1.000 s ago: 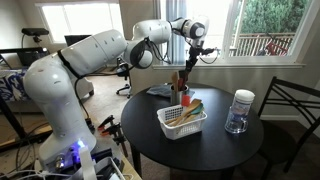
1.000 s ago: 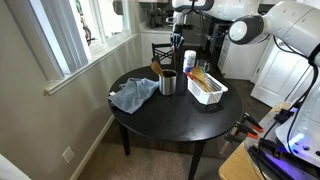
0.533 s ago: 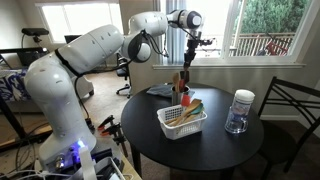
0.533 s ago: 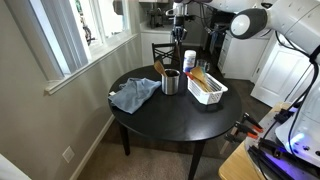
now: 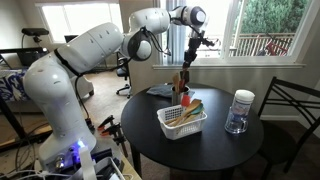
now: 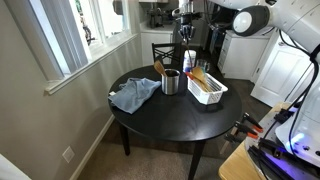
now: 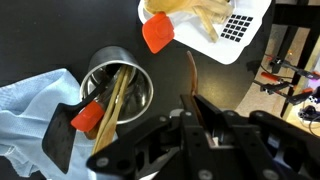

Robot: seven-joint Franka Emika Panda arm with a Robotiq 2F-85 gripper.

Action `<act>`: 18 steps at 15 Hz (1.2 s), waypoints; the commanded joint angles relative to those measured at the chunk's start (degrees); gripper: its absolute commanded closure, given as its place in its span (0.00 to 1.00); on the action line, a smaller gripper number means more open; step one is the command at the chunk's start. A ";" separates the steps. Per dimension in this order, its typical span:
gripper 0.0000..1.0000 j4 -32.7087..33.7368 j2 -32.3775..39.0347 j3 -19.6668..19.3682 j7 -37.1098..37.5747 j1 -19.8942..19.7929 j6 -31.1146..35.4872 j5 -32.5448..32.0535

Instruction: Put the wooden spoon inside the white container

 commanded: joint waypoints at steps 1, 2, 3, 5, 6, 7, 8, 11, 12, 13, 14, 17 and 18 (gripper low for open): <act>0.93 -2.38 -0.57 1.09 -1.18 -2.22 -1.82 0.56; 0.93 -0.82 0.81 1.31 -1.22 -2.70 -2.74 0.75; 0.93 -2.81 0.07 1.18 -1.26 -3.19 -2.22 1.26; 0.93 -3.06 1.06 1.66 -1.26 -4.27 -2.51 2.09; 0.93 -3.39 1.65 1.92 -1.37 -4.76 -2.66 2.43; 0.93 -3.62 2.21 2.07 -1.27 -5.12 -2.73 2.67; 0.93 -3.98 2.68 2.31 -1.22 -5.50 -2.99 2.95; 0.93 -4.62 4.53 3.03 -1.11 -6.52 -3.09 3.78; 0.93 -4.55 5.42 2.98 -0.14 -6.74 -2.49 3.95; 0.93 -4.55 6.12 2.70 0.83 -6.83 -1.95 4.01; 0.93 -4.71 6.72 2.80 0.67 -7.05 -2.06 4.15; 0.93 -4.66 8.16 2.85 0.45 -7.43 -2.38 4.19; 0.93 -4.62 8.53 2.89 0.18 -7.50 -2.47 4.16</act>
